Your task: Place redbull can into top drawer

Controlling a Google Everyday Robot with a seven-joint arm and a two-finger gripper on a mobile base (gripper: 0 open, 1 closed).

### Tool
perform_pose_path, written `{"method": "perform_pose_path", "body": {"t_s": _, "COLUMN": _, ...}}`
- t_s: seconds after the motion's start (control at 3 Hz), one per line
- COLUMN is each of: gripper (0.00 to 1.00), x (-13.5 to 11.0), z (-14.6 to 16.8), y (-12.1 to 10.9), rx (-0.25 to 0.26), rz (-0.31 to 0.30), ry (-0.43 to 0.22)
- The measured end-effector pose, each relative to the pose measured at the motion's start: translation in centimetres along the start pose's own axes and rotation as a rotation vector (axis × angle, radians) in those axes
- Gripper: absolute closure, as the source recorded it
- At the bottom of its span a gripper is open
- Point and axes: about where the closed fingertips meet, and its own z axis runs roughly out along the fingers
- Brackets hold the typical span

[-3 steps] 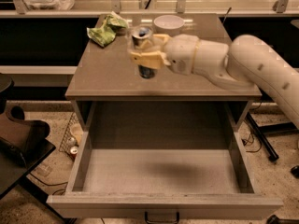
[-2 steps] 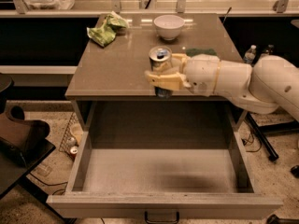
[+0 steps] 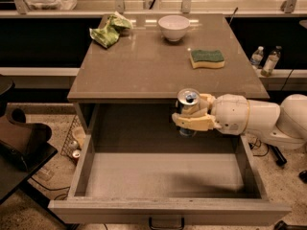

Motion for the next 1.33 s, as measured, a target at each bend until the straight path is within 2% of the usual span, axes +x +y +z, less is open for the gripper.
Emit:
{"method": "perform_pose_path", "body": {"t_s": 0.33, "gripper": 1.00, "x": 0.4, "z": 0.2, "y": 0.1, "rx": -0.005, "rz": 0.005, "ry": -0.002}}
{"method": "perform_pose_path", "body": {"t_s": 0.67, "gripper": 1.00, "x": 2.7, "z": 1.4, "y": 0.4, "rx": -0.028, "rz": 0.033, "ry": -0.014}}
{"method": "perform_pose_path", "body": {"t_s": 1.0, "gripper": 1.00, "x": 8.0, "z": 5.1, "y": 1.5, "rx": -0.105, "rz": 0.052, "ry": 0.015}}
{"method": "perform_pose_path", "body": {"t_s": 1.33, "gripper": 1.00, "x": 12.7, "z": 9.4, "y": 2.7, "rx": -0.123, "rz": 0.060, "ry": 0.054}}
